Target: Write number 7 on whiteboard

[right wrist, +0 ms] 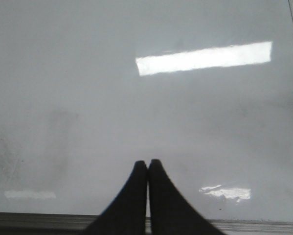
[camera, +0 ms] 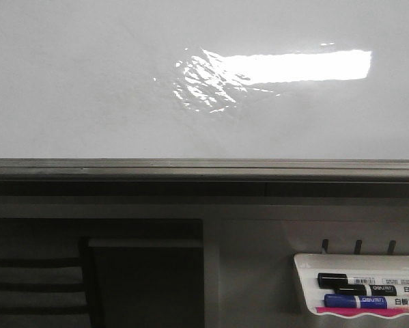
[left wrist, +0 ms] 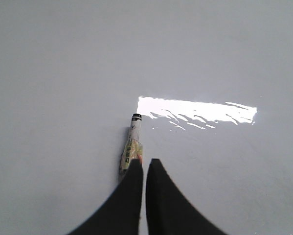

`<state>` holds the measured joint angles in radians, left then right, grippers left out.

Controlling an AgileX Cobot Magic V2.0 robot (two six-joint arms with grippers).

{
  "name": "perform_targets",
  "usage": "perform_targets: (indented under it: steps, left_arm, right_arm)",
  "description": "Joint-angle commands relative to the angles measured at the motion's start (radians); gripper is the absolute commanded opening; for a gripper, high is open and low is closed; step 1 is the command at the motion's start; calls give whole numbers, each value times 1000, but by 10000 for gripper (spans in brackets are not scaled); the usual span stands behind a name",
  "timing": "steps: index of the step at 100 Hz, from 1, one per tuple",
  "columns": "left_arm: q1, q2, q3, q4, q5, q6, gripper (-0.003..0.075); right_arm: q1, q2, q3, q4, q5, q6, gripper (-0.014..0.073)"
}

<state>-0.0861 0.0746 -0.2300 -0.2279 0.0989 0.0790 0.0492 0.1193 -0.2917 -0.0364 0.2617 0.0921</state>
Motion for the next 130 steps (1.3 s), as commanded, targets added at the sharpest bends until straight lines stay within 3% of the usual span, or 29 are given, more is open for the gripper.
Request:
perform_targets:
  steps: [1, 14, 25, 48, 107, 114, 121, 130]
  left_arm:
    - [-3, 107, -127, 51, 18, -5, -20]
    - [-3, 265, -282, 76, 163, -5, -20]
    - [-3, 356, -338, 90, 172, -5, -20]
    - [-3, 464, -342, 84, 161, -5, -20]
    - [-3, 504, -342, 76, 130, -5, -20]
    - [-3, 504, -342, 76, 126, -5, -20]
    - [-3, 504, -342, 76, 118, -5, -1]
    - [-3, 504, -342, 102, 107, -5, 132]
  right_arm:
    - [-4, 105, -107, -40, 2, -15, -71]
    - [-4, 229, -198, -79, 69, -15, -71]
    - [-4, 287, -239, -78, 53, -15, -71]
    - [-4, 299, -242, -78, -42, -15, -71]
    - [-4, 299, -241, -78, -42, -15, -64]
    - [-4, 299, -241, -78, -42, -15, -13]
    - [-4, 299, -241, -78, -42, -15, 99]
    - [-4, 299, -241, -78, -42, -15, 299]
